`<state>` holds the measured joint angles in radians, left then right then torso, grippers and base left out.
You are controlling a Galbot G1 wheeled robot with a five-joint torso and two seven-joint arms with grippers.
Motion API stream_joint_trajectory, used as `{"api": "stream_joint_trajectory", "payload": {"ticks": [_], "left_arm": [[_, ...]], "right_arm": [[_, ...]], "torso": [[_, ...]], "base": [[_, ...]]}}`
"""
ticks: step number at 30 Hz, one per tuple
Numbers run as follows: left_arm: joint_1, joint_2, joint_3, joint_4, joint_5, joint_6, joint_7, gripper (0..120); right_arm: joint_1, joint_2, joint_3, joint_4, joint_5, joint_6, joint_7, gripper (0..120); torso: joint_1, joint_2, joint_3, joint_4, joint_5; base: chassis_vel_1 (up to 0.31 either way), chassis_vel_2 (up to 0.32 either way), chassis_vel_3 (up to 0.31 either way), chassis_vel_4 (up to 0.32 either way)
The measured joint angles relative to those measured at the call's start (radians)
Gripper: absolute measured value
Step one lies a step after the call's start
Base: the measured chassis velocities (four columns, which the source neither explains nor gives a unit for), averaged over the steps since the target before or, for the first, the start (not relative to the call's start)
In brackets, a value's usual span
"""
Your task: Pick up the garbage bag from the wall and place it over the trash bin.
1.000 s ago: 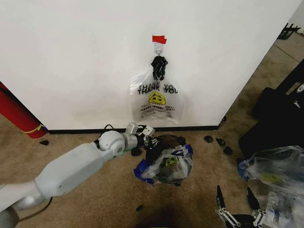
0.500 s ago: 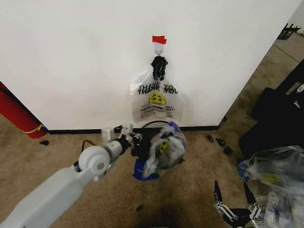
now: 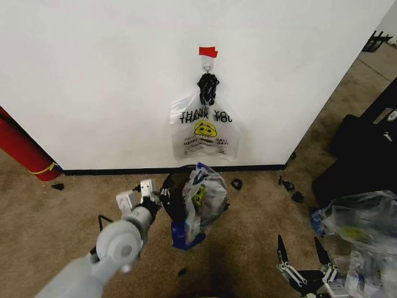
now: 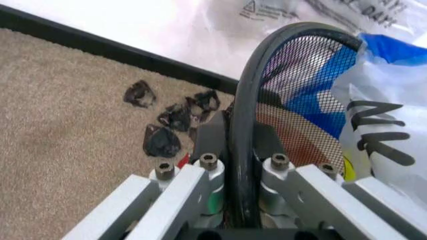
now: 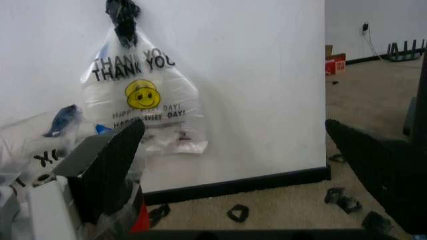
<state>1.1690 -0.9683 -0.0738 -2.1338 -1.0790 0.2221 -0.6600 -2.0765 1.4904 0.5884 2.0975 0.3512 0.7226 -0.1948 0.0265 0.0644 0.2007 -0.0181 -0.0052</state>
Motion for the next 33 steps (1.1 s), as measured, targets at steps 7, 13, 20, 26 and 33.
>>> {"api": "stream_joint_trajectory", "payload": {"ticks": [7, 13, 20, 26, 33], "left_arm": [[0.022, -0.105, 0.033, 0.039, 0.126, -0.067, -0.005, 3], [0.022, -0.150, 0.062, 0.075, 0.157, -0.074, -0.011, 3], [0.011, -0.162, 0.086, 0.128, 0.227, -0.100, 0.027, 3], [-0.013, -0.176, 0.097, 0.179, 0.241, -0.109, 0.037, 3], [-0.019, -0.178, 0.099, 0.207, 0.240, -0.109, 0.036, 3]], "right_arm": [[0.004, -0.005, 0.003, -0.005, 0.000, -0.001, 0.016, 100], [0.005, -0.012, 0.008, -0.008, 0.000, -0.003, 0.024, 100], [0.007, -0.015, 0.009, -0.010, 0.005, -0.004, 0.025, 100], [0.015, -0.014, 0.013, -0.013, 0.008, -0.008, 0.026, 100], [0.026, -0.014, 0.014, -0.021, 0.010, -0.013, 0.027, 100]], "torso": [[0.000, 0.000, 0.000, -0.0001, -0.0001], [0.000, 0.000, 0.000, 0.0000, 0.0000], [0.000, 0.000, 0.000, 0.0000, -0.0001], [0.000, 0.000, 0.000, -0.0001, -0.0001], [0.000, 0.000, 0.000, -0.0001, -0.0001]], "base": [[0.000, 0.000, 0.000, 0.000], [0.000, 0.000, 0.000, 0.000], [0.000, 0.000, 0.000, 0.000], [0.000, 0.000, 0.000, 0.000], [0.000, 0.000, 0.000, 0.000]]}}
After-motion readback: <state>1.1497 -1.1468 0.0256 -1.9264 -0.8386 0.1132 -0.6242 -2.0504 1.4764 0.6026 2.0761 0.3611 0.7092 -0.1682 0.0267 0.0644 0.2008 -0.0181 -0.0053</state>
